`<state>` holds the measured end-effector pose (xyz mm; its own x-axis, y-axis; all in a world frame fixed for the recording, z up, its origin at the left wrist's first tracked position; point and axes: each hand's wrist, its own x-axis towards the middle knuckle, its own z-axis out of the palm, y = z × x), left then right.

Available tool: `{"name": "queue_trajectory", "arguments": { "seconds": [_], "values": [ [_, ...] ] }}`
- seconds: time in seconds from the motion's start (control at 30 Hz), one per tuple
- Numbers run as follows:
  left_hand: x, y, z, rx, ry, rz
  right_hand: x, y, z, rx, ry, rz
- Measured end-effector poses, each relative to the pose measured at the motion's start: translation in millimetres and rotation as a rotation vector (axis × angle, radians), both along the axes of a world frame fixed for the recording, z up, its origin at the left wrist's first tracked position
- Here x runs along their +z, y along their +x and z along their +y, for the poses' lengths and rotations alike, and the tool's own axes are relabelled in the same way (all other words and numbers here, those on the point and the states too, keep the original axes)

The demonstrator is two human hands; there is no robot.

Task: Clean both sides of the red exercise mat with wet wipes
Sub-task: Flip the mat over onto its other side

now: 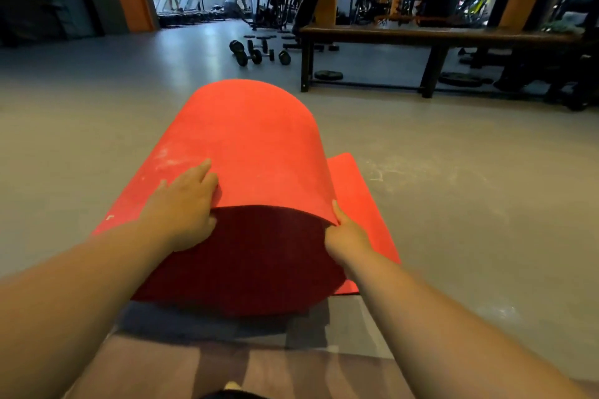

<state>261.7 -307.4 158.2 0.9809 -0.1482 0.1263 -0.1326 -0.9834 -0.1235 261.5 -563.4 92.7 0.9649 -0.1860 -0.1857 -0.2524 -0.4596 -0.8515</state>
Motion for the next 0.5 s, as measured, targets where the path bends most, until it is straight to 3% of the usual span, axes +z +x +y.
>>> {"name": "queue_trajectory", "arguments": {
  "seconds": [0.13, 0.2, 0.3, 0.4, 0.5],
  "values": [
    [16, 6, -20, -0.294, -0.001, -0.364, 78, 13, 39, 0.245, -0.554, -0.282],
    [31, 13, -17, -0.206, 0.004, -0.411, 106, 19, 59, 0.295, -0.678, -0.368],
    [44, 25, 0, -0.082, 0.095, -0.336, 122, 24, 77, 0.444, -0.858, -0.485],
    [49, 18, 18, 0.033, -0.091, -0.178, 124, 21, 68, 0.426, -0.777, -0.601],
    [44, 4, 23, 0.047, -0.019, -0.086, 106, 17, 48, 0.092, -0.311, -0.463]
  ]
}}
